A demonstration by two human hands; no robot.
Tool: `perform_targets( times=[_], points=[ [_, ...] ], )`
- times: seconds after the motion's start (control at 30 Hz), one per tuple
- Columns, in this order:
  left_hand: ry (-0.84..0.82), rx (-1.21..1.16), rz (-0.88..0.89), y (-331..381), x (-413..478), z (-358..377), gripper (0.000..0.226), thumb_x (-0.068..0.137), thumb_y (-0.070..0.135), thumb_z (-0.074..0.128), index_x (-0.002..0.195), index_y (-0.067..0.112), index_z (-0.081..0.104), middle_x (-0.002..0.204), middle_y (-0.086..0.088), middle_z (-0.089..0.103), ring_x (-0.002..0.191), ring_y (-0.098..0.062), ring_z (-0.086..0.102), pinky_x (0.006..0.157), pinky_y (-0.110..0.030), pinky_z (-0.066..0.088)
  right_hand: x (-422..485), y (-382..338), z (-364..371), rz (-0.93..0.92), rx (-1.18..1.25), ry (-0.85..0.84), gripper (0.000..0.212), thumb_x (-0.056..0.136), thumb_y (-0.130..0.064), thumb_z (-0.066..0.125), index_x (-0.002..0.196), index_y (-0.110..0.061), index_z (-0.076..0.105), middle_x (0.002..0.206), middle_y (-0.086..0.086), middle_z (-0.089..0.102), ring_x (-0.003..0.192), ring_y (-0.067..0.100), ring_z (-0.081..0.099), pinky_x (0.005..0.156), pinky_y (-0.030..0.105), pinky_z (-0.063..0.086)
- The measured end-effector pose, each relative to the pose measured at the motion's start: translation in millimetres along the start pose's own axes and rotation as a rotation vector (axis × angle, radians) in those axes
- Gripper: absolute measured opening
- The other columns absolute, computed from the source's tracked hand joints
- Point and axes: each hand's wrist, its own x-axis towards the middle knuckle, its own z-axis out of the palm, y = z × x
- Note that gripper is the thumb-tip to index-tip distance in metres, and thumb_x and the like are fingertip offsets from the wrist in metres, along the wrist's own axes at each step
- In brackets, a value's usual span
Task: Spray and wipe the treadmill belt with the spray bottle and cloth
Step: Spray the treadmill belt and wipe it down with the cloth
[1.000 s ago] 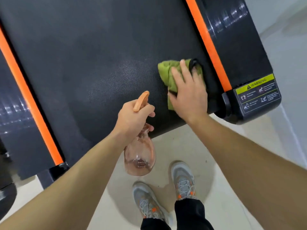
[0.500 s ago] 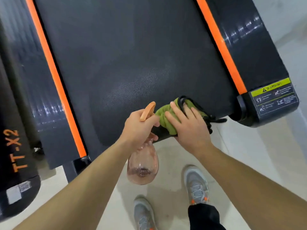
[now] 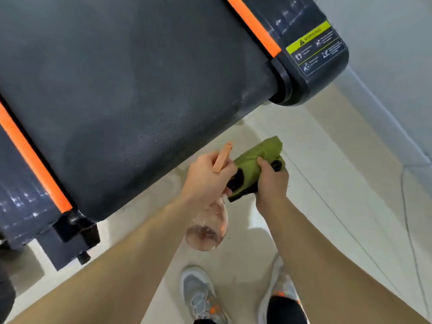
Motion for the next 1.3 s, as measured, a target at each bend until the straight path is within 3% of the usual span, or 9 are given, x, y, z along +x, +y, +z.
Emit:
perform_targets(
  times=[0.13, 0.27, 0.37, 0.5, 0.63, 0.8, 0.97, 1.2, 1.3],
  points=[
    [0.017, 0.038, 0.073, -13.9, 4.6, 32.5, 0.003, 0.089, 0.009, 0.066, 0.087, 0.007, 0.068, 0.075, -0.012, 0.066, 0.053, -0.024, 0.065, 0.055, -0.044, 0.061, 21.9, 0.2, -11.9, 0.074, 0.216, -0.006, 0.012, 0.096, -0.019, 0.062, 0.108, -0.019, 0.062, 0.108, 0.008, 0.072, 0.100, 0.028, 0.071, 0.087, 0.046, 0.060],
    [0.063, 0.055, 0.175, -14.7, 27.0, 57.2, 0.002, 0.088, 0.013, 0.065, 0.086, 0.012, 0.067, 0.077, -0.017, 0.070, 0.053, -0.032, 0.070, 0.054, -0.044, 0.061, 59.0, -4.6, -18.0, 0.063, 0.328, -0.061, 0.027, 0.094, -0.025, 0.061, 0.119, -0.015, 0.062, 0.110, 0.011, 0.074, 0.097, 0.030, 0.073, 0.073, 0.041, 0.061],
    [0.083, 0.056, 0.226, -9.3, 49.9, 70.3, 0.002, 0.089, 0.012, 0.065, 0.088, 0.014, 0.066, 0.073, -0.008, 0.067, 0.051, -0.024, 0.069, 0.052, -0.038, 0.058, 83.9, -7.9, -21.3, 0.072, 0.379, -0.057, 0.034, 0.092, -0.028, 0.062, 0.124, -0.015, 0.060, 0.112, 0.012, 0.074, 0.098, 0.031, 0.074, 0.069, 0.038, 0.060],
    [0.082, 0.094, 0.259, 0.9, 76.5, 76.8, 0.004, 0.093, 0.020, 0.064, 0.092, 0.016, 0.066, 0.081, -0.003, 0.071, 0.052, -0.018, 0.073, 0.053, -0.029, 0.055, 107.3, -8.5, -23.1, 0.023, 0.310, -0.105, 0.025, 0.095, -0.027, 0.056, 0.115, -0.013, 0.061, 0.114, 0.017, 0.073, 0.101, 0.033, 0.072, 0.079, 0.043, 0.060],
    [0.116, 0.160, 0.300, -3.1, 88.5, 67.0, 0.013, 0.091, 0.022, 0.066, 0.090, 0.009, 0.066, 0.075, -0.002, 0.069, 0.050, -0.019, 0.073, 0.047, -0.025, 0.051, 118.9, -9.0, -21.6, 0.021, 0.244, -0.203, 0.036, 0.094, -0.030, 0.057, 0.125, -0.013, 0.059, 0.116, 0.016, 0.073, 0.101, 0.032, 0.072, 0.083, 0.043, 0.059],
    [0.106, 0.225, 0.262, -20.0, 88.9, 59.1, 0.027, 0.089, 0.019, 0.066, 0.065, 0.016, 0.053, 0.060, 0.001, 0.061, 0.049, -0.018, 0.070, 0.047, -0.022, 0.049, 121.4, -2.8, -16.1, 0.041, 0.234, -0.250, 0.032, 0.095, -0.027, 0.058, 0.123, -0.011, 0.059, 0.111, 0.016, 0.074, 0.096, 0.031, 0.072, 0.081, 0.043, 0.060],
    [0.192, 0.116, 0.322, -41.2, 75.5, 51.0, 0.009, 0.091, 0.019, 0.068, 0.084, 0.013, 0.068, 0.072, -0.002, 0.070, 0.051, -0.018, 0.073, 0.053, -0.032, 0.058, 114.5, 7.9, -13.0, 0.056, 0.219, -0.258, 0.033, 0.095, -0.027, 0.058, 0.124, -0.011, 0.060, 0.111, 0.016, 0.074, 0.097, 0.031, 0.072, 0.082, 0.044, 0.059],
    [0.270, 0.126, 0.324, -55.9, 60.0, 44.9, 0.017, 0.088, 0.020, 0.067, 0.077, 0.007, 0.065, 0.066, -0.012, 0.066, 0.057, -0.030, 0.075, 0.055, -0.036, 0.057, 103.9, 16.9, -14.8, 0.103, 0.322, -0.224, 0.025, 0.096, -0.026, 0.058, 0.115, -0.012, 0.063, 0.108, 0.013, 0.074, 0.097, 0.029, 0.072, 0.085, 0.041, 0.059],
    [0.298, 0.131, 0.333, -62.3, 50.8, 35.2, 0.013, 0.089, 0.018, 0.068, 0.079, 0.009, 0.067, 0.068, -0.011, 0.070, 0.058, -0.030, 0.074, 0.051, -0.030, 0.056, 99.7, 8.9, -4.4, 0.002, 0.364, -0.257, 0.034, 0.098, -0.029, 0.054, 0.125, -0.010, 0.061, 0.117, 0.013, 0.073, 0.104, 0.028, 0.072, 0.089, 0.041, 0.059]
  ],
)
